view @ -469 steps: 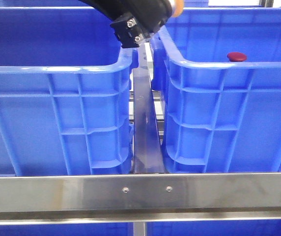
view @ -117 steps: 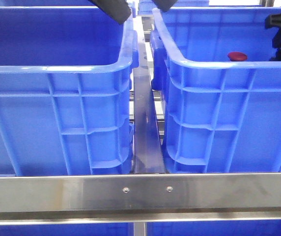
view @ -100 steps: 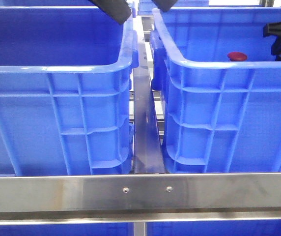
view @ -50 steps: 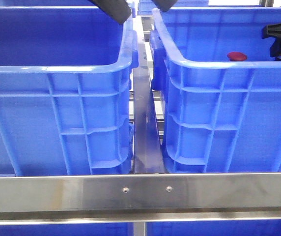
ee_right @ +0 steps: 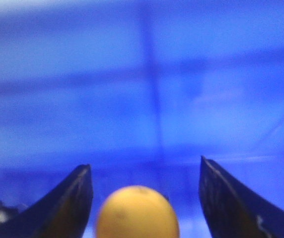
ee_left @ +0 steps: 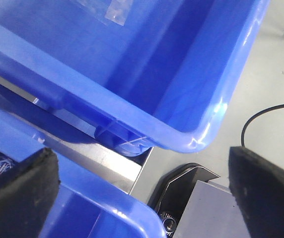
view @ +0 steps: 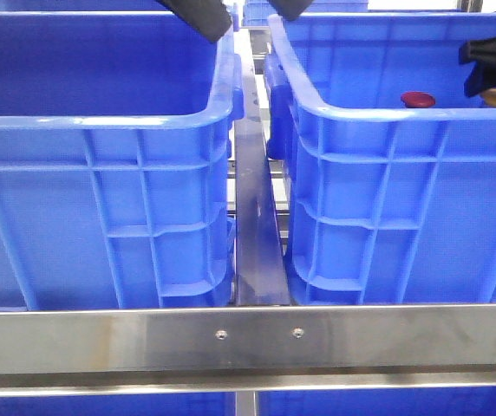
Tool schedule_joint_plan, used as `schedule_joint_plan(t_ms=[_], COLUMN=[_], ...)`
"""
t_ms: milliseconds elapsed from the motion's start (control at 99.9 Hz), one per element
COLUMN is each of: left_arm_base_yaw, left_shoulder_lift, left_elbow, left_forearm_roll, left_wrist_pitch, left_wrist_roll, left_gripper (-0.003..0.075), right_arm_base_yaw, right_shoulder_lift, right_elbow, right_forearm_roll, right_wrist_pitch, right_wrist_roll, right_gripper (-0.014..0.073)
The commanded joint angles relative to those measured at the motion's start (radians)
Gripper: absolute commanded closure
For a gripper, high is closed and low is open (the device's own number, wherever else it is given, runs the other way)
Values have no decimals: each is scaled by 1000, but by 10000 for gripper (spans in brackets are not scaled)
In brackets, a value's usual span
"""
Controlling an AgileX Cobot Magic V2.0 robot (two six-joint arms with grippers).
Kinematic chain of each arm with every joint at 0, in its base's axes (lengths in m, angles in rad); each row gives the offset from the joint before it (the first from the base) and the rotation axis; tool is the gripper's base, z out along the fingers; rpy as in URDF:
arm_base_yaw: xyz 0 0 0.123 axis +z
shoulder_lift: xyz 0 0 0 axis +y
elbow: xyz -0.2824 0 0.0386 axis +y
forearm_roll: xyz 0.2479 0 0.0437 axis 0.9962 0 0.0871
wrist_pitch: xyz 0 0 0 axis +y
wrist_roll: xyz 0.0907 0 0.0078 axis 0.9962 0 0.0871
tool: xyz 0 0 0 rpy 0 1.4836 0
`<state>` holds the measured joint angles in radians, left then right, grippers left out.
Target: Pick red and yellow buttons and place in box
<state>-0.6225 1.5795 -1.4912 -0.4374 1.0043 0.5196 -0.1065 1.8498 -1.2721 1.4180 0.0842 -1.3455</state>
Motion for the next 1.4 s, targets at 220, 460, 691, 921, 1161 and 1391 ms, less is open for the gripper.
schedule_joint_plan(t_ms=[220,460,691,921,1161,1391], left_arm_base_yaw=[-8,-8,-8,-8,-8,-8], left_shoulder_lift=[-44,-44,-44,-44,-44,-44], left_elbow=[-34,-34,-34,-34,-34,-34], left_forearm_roll=[-33,-33,-33,-33,-33,-33], left_wrist_pitch=[-40,-40,-40,-40,-42,-66], left_wrist_roll=[-1,-1,-1,-1,-1,-1], left_gripper=[82,82,82,82,82,82], right_arm_base_yaw=[-10,-10,-10,-10,-10,-10], right_shoulder_lift=[-244,-462,-721,-981,-1286,-1543], right_elbow=[80,292,493,662,853,978], right_forearm_roll=[5,5,5,5,5,5], right_wrist_pitch=[25,12,42,110,108,110], right_wrist_roll=[-11,-11,-11,-11,-11,-11], right_gripper=[109,347,667,662,662,662])
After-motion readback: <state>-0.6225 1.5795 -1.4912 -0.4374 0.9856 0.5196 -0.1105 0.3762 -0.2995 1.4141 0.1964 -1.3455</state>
